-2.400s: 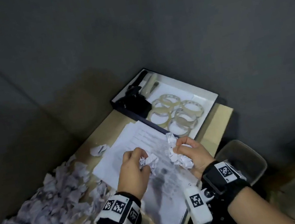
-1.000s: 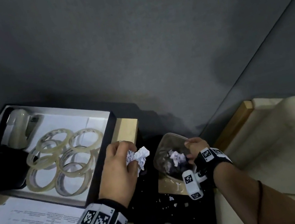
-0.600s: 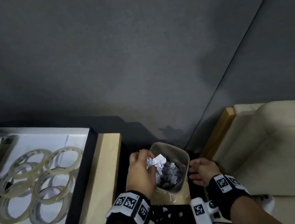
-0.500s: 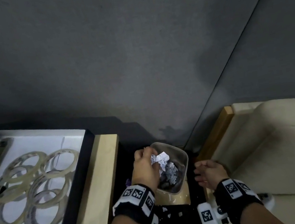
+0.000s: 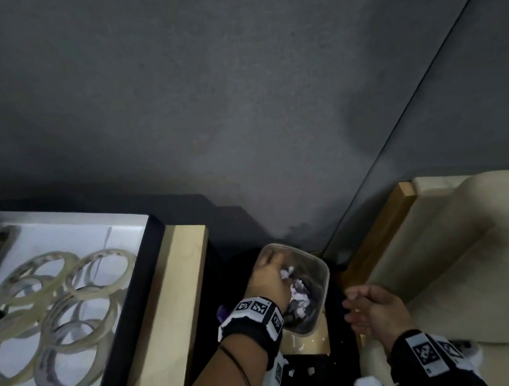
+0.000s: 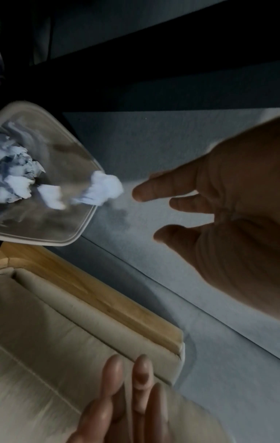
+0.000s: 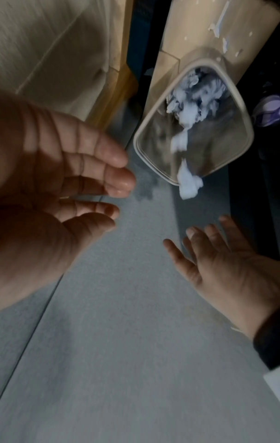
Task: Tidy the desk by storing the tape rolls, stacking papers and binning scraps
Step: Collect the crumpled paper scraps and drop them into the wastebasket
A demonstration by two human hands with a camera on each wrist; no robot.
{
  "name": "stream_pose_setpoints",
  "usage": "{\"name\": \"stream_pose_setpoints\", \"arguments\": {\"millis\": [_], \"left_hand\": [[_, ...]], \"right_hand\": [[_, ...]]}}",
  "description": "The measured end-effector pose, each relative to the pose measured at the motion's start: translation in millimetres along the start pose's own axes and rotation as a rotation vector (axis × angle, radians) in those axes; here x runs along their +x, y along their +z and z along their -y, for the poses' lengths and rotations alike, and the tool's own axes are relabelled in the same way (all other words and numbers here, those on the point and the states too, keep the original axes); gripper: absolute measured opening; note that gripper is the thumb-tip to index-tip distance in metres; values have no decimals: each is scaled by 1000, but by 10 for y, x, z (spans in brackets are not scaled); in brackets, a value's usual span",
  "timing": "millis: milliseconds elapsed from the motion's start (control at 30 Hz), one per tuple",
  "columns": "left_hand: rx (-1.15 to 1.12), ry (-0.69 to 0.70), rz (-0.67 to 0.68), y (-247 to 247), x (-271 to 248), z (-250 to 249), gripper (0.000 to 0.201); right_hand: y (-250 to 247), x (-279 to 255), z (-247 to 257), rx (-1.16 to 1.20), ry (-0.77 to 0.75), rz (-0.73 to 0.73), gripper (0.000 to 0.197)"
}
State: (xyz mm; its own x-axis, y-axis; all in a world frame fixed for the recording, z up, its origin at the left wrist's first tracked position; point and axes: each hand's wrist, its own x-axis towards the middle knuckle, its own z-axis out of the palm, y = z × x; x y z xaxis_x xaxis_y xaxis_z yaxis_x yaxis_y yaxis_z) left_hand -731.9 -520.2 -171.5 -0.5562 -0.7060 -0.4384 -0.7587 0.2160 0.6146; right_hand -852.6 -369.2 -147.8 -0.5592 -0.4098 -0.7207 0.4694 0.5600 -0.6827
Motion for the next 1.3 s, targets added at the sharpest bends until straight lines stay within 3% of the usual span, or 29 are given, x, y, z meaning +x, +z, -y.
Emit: {"name": "stream_pose_setpoints", "arguments": {"millis": [200,467,633,833,1100,1300], "left_hand": [[-18,40,-77,-269,-325,-43,46],[-139,83,-360,-908,-1254,-19,19],[-194,-54,-536,-1307,-2020,257,11],[-230,-271,-716,-1679,-2993,920,9],[-271,-540,-856,-1598,-4176,1670,10],[-262,-692,-946,-1412,-4928,2129,8]], "right_hand": [[215,-164,56,-41,-73,51,11],[918,-704,356,-110,-221,232,12],[1477,-1299,431,-222,-407,409,16],[2174,-2029,186,-337,-446,629,15],[2757,-2921,-437,-595,-457,898,16],[3158,-3356,-1066,-892,-495,1009,36]]}}
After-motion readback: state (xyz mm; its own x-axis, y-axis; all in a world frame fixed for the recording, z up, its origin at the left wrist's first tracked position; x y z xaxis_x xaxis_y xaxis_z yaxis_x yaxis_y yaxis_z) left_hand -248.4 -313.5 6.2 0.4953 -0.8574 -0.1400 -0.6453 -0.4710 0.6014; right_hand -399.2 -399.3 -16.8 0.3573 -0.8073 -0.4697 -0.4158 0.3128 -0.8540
